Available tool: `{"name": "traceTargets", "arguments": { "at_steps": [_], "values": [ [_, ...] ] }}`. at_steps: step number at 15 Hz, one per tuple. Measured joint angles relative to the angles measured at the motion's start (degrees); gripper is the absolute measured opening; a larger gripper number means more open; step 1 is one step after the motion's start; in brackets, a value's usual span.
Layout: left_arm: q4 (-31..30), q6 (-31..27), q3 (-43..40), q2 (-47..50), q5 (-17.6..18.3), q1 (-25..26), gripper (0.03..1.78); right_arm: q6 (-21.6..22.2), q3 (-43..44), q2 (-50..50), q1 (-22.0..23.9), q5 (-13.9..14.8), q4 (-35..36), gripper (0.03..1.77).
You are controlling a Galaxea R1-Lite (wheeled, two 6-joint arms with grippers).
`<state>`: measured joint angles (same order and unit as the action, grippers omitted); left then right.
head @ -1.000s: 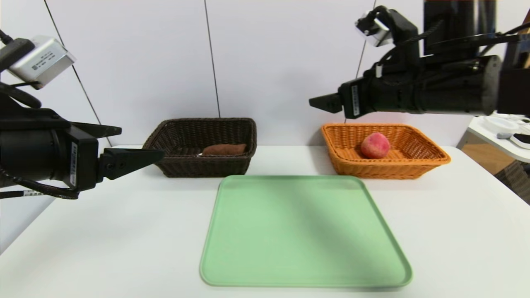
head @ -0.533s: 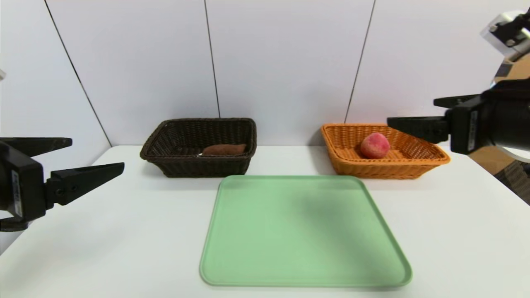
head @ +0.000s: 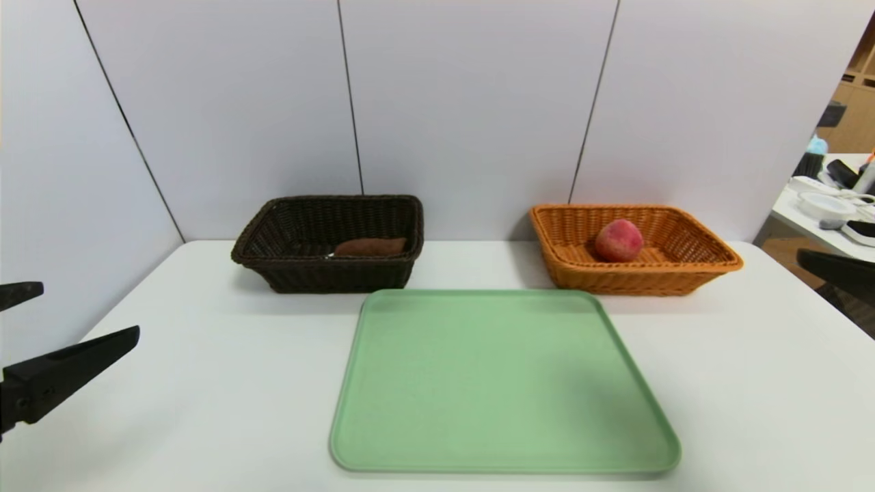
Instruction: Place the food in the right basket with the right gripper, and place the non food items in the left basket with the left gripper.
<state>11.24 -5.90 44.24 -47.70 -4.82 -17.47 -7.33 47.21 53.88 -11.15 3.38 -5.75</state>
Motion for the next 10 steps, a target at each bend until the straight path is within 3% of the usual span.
{"name": "traceTargets", "arguments": {
  "at_steps": [4,10],
  "values": [
    [-0.1,-0.1,-4.8,4.6,0.0,2.6,1.69,0.0,-3.9,-6.9,6.2,0.1,-2.0,1.69],
    [-0.1,-1.3,-10.9,12.6,0.4,7.0,1.69,-0.1,-5.2,-15.3,8.6,0.5,-8.3,1.69]
  ]
}}
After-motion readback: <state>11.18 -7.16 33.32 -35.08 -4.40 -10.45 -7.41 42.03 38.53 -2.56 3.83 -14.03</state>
